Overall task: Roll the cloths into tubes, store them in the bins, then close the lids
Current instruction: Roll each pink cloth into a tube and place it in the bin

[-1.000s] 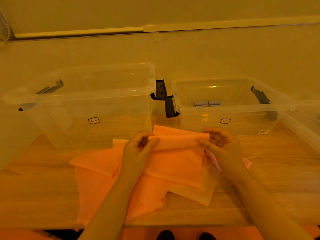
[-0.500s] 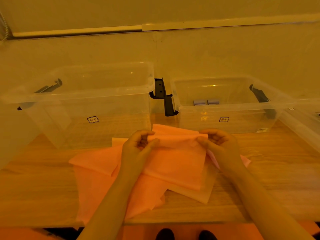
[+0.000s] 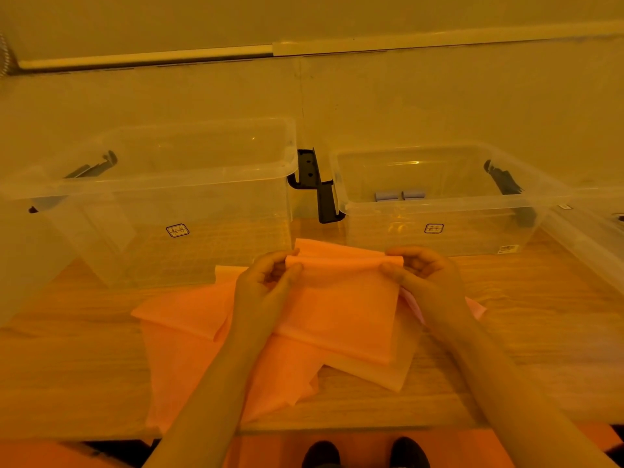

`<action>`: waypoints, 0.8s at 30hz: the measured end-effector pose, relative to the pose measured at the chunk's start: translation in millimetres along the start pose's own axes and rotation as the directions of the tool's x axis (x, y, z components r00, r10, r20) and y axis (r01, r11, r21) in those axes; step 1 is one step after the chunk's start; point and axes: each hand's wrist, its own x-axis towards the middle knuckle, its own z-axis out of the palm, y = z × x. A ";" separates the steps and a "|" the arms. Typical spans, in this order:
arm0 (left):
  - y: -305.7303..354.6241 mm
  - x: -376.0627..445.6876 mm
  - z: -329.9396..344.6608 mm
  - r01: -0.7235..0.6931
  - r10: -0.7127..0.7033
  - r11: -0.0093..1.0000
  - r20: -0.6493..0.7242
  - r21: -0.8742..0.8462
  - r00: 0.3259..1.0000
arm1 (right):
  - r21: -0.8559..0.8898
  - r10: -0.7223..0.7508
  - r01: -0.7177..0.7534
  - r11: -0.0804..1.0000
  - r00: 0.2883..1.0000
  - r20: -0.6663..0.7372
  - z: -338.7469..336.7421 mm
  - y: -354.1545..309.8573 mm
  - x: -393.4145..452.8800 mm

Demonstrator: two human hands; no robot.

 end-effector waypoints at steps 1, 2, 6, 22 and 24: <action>0.0 -0.3 -0.3 -0.004 0.004 1.000 -0.002 -0.021 1.000 | 0.004 0.008 -0.008 1.000 1.000 0.001 0.4 0.4 0.0; -0.2 -0.3 -0.6 -0.014 0.014 1.000 -0.008 -0.025 1.000 | 0.008 0.015 -0.015 1.000 1.000 0.003 0.7 0.7 0.0; -0.4 1.1 -1.1 -0.017 0.017 1.000 -0.016 -0.006 1.000 | -0.003 0.014 -0.014 1.000 1.000 0.012 0.2 1.8 0.7; 1.7 2.6 -3.0 0.072 -0.073 0.996 -0.020 -0.061 0.997 | 0.017 0.042 -0.043 0.999 0.997 0.057 -2.7 6.6 2.9; 1.2 2.5 -3.1 0.075 -0.076 0.996 -0.023 -0.058 0.997 | 0.020 0.042 -0.043 0.999 0.997 0.057 -2.6 6.5 2.7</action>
